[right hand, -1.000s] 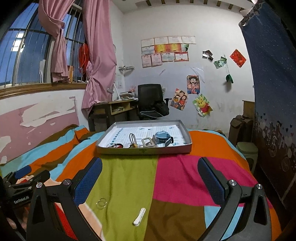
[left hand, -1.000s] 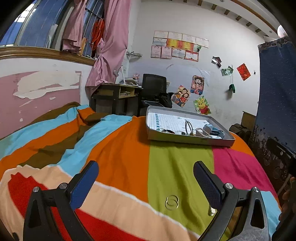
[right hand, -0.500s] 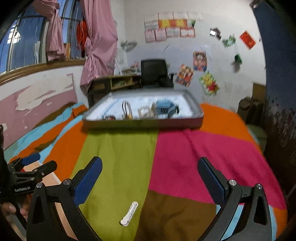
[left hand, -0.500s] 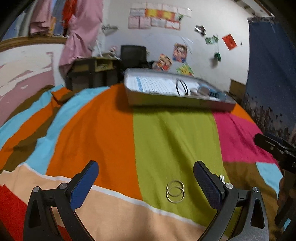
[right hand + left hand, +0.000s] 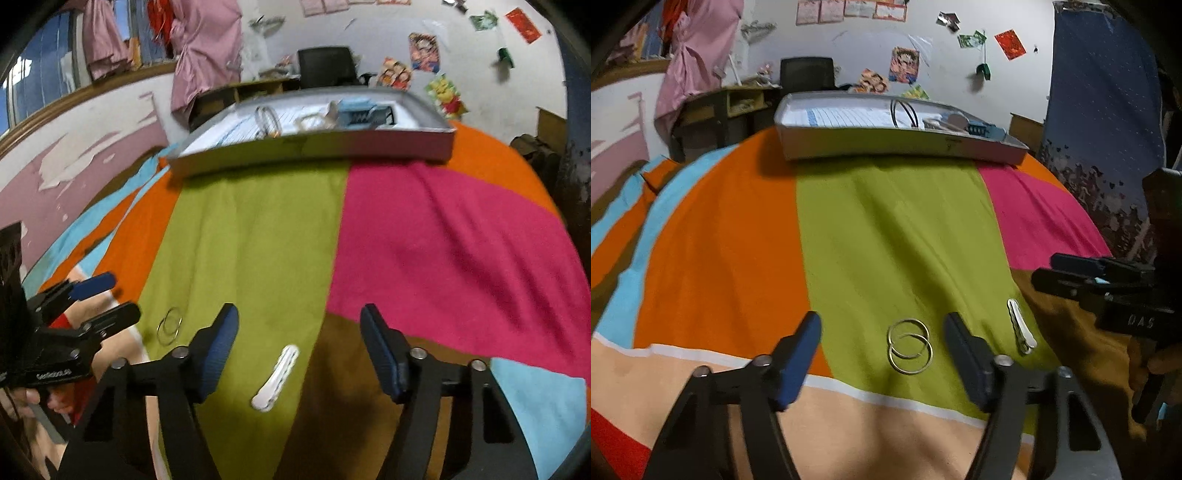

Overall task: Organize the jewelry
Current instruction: 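Grasp the white hair clip with right tool while left tool grasps gold hoops, then lift the white clip with right tool while left tool lifts the gold hoops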

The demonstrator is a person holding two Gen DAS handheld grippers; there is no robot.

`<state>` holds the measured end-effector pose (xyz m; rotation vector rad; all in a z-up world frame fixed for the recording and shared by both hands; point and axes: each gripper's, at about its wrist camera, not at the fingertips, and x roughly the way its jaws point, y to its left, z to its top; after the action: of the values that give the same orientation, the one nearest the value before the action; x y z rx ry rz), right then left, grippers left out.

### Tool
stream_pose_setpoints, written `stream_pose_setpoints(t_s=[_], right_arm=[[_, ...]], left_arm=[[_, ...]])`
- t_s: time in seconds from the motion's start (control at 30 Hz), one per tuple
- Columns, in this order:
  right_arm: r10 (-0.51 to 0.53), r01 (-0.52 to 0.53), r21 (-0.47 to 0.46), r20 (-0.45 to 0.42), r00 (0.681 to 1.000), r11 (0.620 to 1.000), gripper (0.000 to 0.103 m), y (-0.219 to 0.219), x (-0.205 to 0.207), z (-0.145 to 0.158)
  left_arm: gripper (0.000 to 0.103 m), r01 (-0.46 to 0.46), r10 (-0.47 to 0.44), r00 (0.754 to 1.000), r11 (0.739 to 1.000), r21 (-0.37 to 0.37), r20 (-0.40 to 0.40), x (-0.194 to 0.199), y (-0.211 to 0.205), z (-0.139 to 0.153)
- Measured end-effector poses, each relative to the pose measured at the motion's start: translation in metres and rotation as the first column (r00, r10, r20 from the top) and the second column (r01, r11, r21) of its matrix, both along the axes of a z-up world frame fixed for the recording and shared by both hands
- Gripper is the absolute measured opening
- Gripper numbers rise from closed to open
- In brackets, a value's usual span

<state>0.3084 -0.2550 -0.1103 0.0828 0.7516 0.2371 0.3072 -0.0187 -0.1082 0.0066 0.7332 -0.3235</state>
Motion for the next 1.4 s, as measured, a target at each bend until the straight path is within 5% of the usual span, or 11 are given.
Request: stream_pose_setpoints(t_s=[0.2, 0.7, 1.17, 1.4], right_arm=[[0.054, -0.055, -0.014, -0.060, 0.997, 0.998, 0.046, 0.015, 0.003, -0.018], [0.084, -0.083, 0.011, -0.200, 0.976, 0.996, 0.029, 0.041, 0.010, -0.056], [0.077, -0.073, 0.023, -0.255, 0.964, 0.997, 0.029, 0.054, 0.012, -0.066], [0.066, -0.061, 0.026, -0.252, 0.966, 0.998, 0.021, 0.048, 0.011, -0.068]], left_arm=[[0.039, 0.039, -0.040, 0.997, 0.999, -0.027, -0.071, 0.007, -0.002, -0.011], [0.011, 0.061, -0.072, 0.969, 0.997, -0.052, -0.238, 0.018, -0.012, -0.032], [0.004, 0.033, -0.053, 0.961, 0.997, -0.076, -0.273, 0.017, -0.013, -0.034], [0.004, 0.036, -0.067, 0.941, 0.994, -0.101, -0.331, 0.021, -0.012, -0.033]])
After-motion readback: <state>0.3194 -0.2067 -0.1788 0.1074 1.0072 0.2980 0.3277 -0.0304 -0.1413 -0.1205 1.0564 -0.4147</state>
